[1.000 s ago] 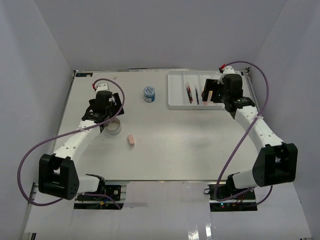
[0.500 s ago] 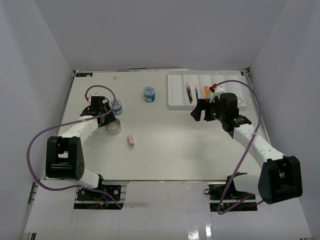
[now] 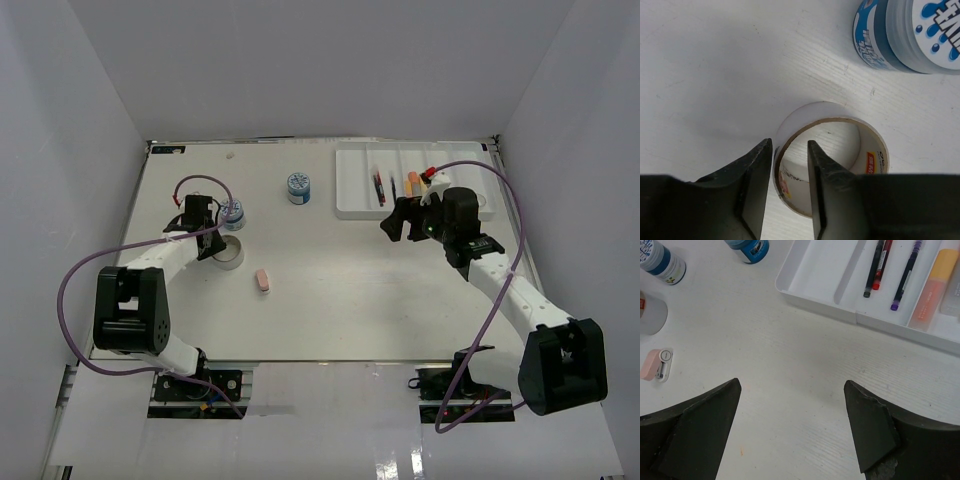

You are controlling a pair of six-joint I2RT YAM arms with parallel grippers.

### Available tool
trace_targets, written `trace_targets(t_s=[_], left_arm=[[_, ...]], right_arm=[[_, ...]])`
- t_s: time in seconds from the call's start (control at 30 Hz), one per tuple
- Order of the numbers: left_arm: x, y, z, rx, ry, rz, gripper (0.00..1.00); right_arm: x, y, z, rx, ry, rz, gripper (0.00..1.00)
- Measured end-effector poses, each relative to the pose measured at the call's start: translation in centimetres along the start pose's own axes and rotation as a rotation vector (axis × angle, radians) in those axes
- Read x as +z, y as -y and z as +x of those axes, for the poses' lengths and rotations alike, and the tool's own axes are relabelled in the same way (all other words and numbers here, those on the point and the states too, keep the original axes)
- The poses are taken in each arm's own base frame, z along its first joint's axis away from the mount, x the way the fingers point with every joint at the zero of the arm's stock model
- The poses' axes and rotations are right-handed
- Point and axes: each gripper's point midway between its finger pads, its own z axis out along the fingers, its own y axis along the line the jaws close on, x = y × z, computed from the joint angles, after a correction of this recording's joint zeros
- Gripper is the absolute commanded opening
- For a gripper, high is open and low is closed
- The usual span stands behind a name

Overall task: Sort the stationery into containers
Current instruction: Pick up the stationery from the center of the board.

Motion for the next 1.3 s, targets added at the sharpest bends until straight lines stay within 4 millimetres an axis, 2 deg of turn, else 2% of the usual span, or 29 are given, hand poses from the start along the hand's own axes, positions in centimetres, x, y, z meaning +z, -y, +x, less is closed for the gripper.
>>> trace_targets(t_s=[0.1, 0.3, 0.4, 0.5, 0.6, 0.77, 0.97, 1.13, 1.3], left_arm=[[0.0, 0.0, 0.0, -0.001, -0.001, 0.002, 0.23], [-0.2, 0.3, 0.2, 0.012, -0.004, 0.008, 0.0], [-0.6, 1.0, 0.6, 0.042, -0.005, 0.018, 0.0], [-1.4, 2.4, 1.3, 0.1, 0.002, 0.035, 0.0], [-2.6, 4.6, 2.0, 0.172, 0.009, 0.069, 0.0], [-4.7, 8.6, 2.6, 0.254, 0.031, 0.145, 0.0], [-7.9, 13.1, 3.3, 0.308, 0.067, 0.238, 0.0], [-10.9, 16.9, 3.2, 0.349, 0.133, 0.309, 0.0], [-13.2, 19.3, 3.9, 0.396, 0.189, 0.343, 0.0]], right_arm=[[0.0, 0.0, 0.4, 0.001, -0.004, -0.005, 0.9], [0.0, -0.3, 0.8, -0.006, -0.01, -0.019, 0.9], [0.1, -1.0, 1.0, -0.017, -0.015, -0.034, 0.9], [0.3, -2.5, 1.4, -0.038, -0.032, -0.069, 0.9], [0.3, -4.4, 1.7, -0.06, -0.055, -0.108, 0.9], [0.6, -8.0, 1.1, -0.103, -0.07, -0.161, 0.9], [1.9, -11.2, 0.6, -0.109, -0.107, -0.18, 0.94], [3.2, -13.1, 1.2, -0.093, -0.155, -0.176, 0.98], [4.3, -14.1, 1.9, -0.078, -0.2, -0.163, 1.0]])
